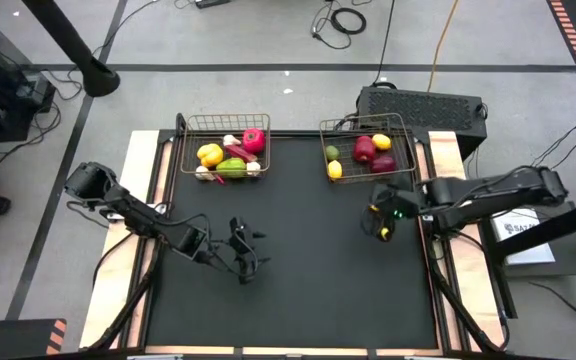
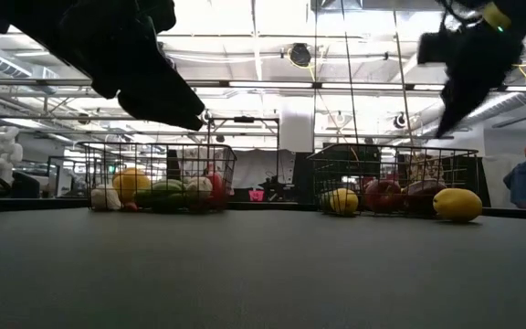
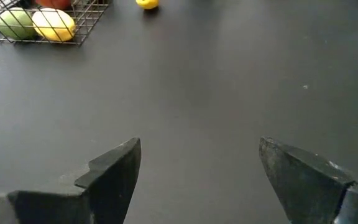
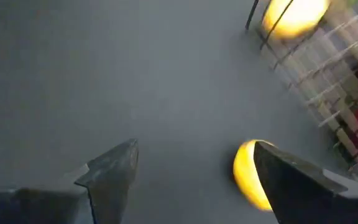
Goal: Sort produce into baskets
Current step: Put the yellow lemon into the right wire basket
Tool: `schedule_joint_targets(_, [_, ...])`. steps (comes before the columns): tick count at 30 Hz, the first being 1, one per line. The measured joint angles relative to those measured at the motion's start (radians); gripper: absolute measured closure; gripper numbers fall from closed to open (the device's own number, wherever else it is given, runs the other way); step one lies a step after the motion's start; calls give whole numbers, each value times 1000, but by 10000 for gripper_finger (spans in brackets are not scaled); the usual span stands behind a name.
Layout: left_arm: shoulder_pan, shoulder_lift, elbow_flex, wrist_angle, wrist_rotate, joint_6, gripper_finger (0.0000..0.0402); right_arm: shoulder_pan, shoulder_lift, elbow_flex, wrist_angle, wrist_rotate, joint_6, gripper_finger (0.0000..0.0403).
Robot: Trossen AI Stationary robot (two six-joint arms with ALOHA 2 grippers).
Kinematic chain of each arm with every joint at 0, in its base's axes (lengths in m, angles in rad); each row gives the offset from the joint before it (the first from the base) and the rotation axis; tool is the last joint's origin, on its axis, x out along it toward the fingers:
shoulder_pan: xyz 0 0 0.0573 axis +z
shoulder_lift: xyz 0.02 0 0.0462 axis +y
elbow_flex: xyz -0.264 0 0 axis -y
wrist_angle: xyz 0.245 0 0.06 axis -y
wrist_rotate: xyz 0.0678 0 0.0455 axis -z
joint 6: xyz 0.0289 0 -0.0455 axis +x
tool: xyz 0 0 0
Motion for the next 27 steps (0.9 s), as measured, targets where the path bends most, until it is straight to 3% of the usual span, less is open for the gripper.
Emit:
schedule_joint_targets(6, [25, 0, 0, 0, 0, 47, 68, 43, 71, -106, 31, 18, -38, 94])
schedule_joint_targets(12, [44, 0, 0, 0, 0, 78, 68, 28, 169, -103, 63, 102, -7, 94])
schedule_joint_targets(18, [44, 0, 0, -10, 9, 79, 68, 17, 298, -103, 54, 112, 43, 94])
schedule_joint_targets(23, [44, 0, 0, -13, 28, 79, 68, -11, 396, -103, 54, 210, 53, 94])
schedule_joint_targets(27, [44, 0, 0, -32, 31, 79, 68, -37, 428, -103, 57, 214, 58, 94])
